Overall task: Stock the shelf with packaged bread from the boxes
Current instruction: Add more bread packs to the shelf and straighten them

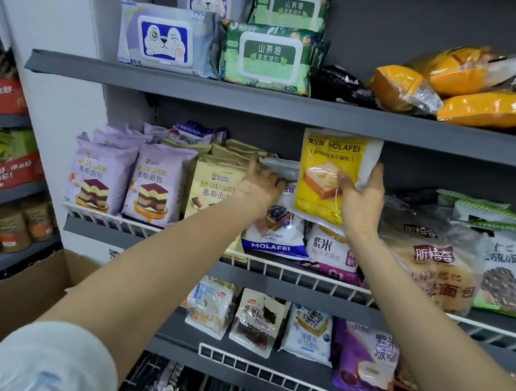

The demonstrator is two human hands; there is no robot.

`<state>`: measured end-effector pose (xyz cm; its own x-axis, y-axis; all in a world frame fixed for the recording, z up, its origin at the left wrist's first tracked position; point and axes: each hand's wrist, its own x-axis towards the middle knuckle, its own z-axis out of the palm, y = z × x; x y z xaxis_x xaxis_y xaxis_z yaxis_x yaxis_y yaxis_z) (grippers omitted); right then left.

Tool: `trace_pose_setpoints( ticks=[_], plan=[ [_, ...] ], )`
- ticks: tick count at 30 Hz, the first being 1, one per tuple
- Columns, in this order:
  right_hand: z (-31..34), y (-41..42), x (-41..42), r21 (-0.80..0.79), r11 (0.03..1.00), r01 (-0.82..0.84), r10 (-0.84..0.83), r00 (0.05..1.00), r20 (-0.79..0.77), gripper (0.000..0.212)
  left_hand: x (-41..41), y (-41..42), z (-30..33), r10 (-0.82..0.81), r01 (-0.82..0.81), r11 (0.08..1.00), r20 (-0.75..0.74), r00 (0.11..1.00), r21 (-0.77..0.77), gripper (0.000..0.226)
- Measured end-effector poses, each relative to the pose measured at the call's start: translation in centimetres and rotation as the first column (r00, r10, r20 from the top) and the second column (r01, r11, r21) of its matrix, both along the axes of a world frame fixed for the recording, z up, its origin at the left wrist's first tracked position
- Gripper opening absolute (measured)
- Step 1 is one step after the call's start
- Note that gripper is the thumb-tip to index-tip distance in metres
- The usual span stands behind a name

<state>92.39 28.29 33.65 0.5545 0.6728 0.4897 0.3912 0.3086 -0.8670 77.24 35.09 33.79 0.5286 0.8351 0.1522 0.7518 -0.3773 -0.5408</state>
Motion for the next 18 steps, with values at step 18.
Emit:
trace_pose_setpoints(
  ticks=[18],
  plan=[
    [-3.4,-1.3,-2.3,-0.051,0.982,-0.18,0.176,0.981,-0.078,0.039,-2.1,-0.8,-1.1,-0.231,0.213,0.971,0.622,0.748,0.106,0.07]
  ],
)
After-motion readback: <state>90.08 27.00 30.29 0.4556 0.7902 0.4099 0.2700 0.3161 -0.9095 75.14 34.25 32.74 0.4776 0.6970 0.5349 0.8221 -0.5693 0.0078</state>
